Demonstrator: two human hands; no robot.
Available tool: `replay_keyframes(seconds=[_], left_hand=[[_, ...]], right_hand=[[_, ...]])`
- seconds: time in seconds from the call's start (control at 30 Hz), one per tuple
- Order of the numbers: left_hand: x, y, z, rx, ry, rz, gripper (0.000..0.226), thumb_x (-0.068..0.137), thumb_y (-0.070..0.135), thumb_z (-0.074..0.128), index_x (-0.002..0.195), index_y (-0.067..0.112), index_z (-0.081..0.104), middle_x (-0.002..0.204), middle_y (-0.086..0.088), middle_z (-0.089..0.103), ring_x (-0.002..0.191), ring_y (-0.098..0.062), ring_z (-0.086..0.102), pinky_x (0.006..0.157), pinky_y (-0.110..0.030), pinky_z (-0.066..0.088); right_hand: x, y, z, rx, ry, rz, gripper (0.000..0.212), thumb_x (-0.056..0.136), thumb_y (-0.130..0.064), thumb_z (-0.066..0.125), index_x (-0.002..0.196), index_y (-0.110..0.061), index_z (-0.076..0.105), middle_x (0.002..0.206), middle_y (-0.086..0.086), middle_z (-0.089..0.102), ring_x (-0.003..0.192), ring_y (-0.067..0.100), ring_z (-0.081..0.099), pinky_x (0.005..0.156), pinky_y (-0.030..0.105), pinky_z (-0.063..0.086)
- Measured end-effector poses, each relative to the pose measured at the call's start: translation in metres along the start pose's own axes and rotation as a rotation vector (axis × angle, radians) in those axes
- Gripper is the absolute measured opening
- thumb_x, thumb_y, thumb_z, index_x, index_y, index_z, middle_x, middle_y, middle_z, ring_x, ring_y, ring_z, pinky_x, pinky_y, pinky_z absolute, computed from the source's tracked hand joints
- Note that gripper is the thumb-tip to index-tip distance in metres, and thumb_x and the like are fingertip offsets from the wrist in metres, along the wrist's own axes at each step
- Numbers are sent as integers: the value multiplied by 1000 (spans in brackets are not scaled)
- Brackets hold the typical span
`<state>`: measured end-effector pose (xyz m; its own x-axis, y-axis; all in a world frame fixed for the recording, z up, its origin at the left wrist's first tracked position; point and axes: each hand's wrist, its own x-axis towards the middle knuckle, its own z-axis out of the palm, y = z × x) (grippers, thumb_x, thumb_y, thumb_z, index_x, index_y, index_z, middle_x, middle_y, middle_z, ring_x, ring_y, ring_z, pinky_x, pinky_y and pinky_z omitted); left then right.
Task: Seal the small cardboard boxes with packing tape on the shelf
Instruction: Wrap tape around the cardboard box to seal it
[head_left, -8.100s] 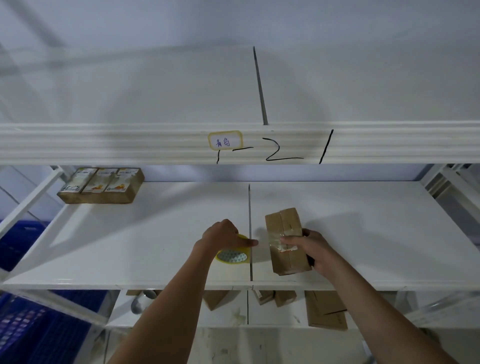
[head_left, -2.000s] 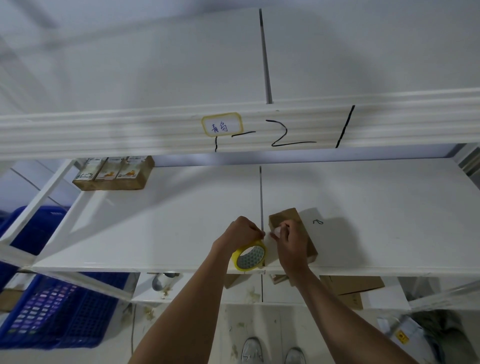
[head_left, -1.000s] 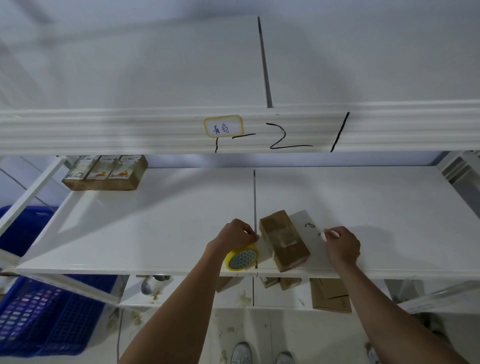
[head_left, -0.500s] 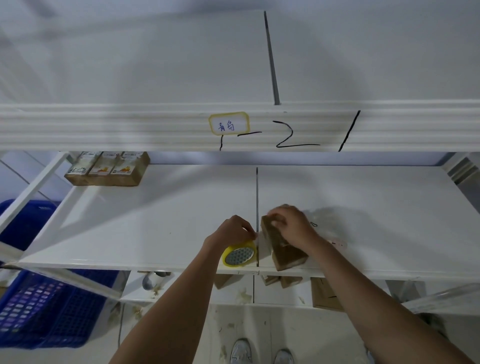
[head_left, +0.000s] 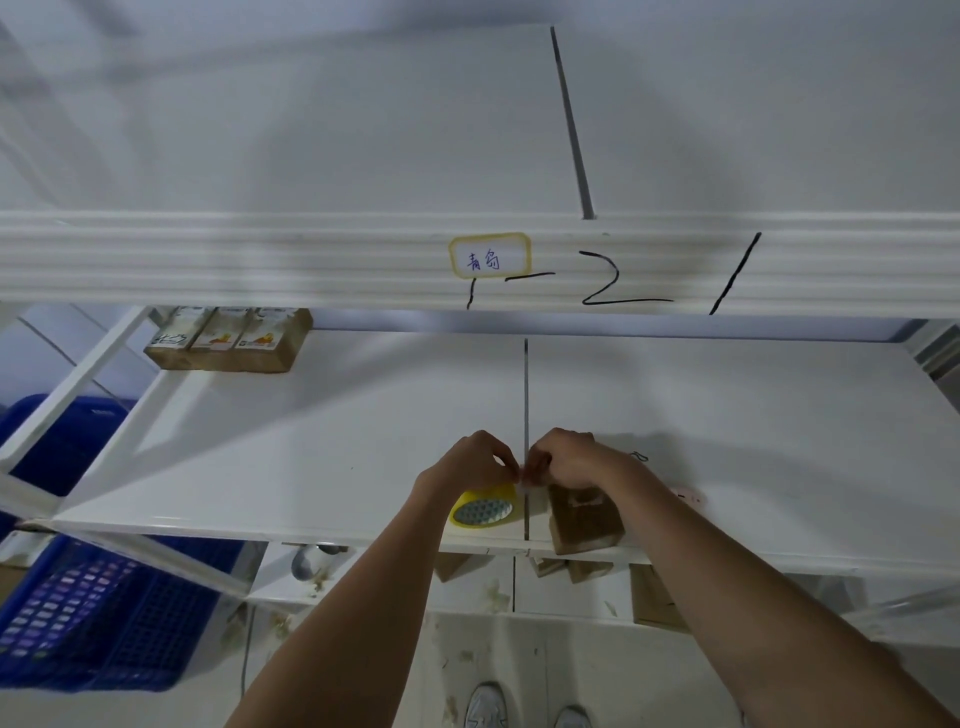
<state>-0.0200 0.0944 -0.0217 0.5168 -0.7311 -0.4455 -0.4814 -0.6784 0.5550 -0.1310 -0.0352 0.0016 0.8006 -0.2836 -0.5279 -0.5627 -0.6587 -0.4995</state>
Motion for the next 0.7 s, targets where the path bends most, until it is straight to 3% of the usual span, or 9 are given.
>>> replay_keyframes(seconds=[0.17,0.33,0.53,0.7], left_hand=[[1,-2,2,-15,8,-1,16,89,37,71,99,26,77,92,4,65,86,-15,60,73,-25,49],[0,-3,5,-74,33,-24,17,88,40,73,96,26,78,84,7,63,79,-13,58,69,-25,47],[-10,-30,-5,-118,156,-91,10,86,34,75,84,25,78,83,6,67,87,-18,65,72,-24,44],[-19,-42,-20,-285,234,-121,16,88,38,72,91,23,78,88,1,66,80,-18,61,68,-24,46]], right_hand=[[1,4,6,58,85,-2,21,92,-21,71,112,-18,75,116,-1,69,96,14,57,83,26,44],[2,6,9,104,99,0,12,91,-19,72,102,-20,76,101,-7,66,95,12,57,82,25,42],[-1,25,-1,152,132,6,8,90,-16,72,94,-19,77,98,-9,70,90,5,62,66,16,40],[-1,27,-8,159,113,-34,13,87,-21,75,100,-17,77,98,-7,70,87,4,61,67,18,40]])
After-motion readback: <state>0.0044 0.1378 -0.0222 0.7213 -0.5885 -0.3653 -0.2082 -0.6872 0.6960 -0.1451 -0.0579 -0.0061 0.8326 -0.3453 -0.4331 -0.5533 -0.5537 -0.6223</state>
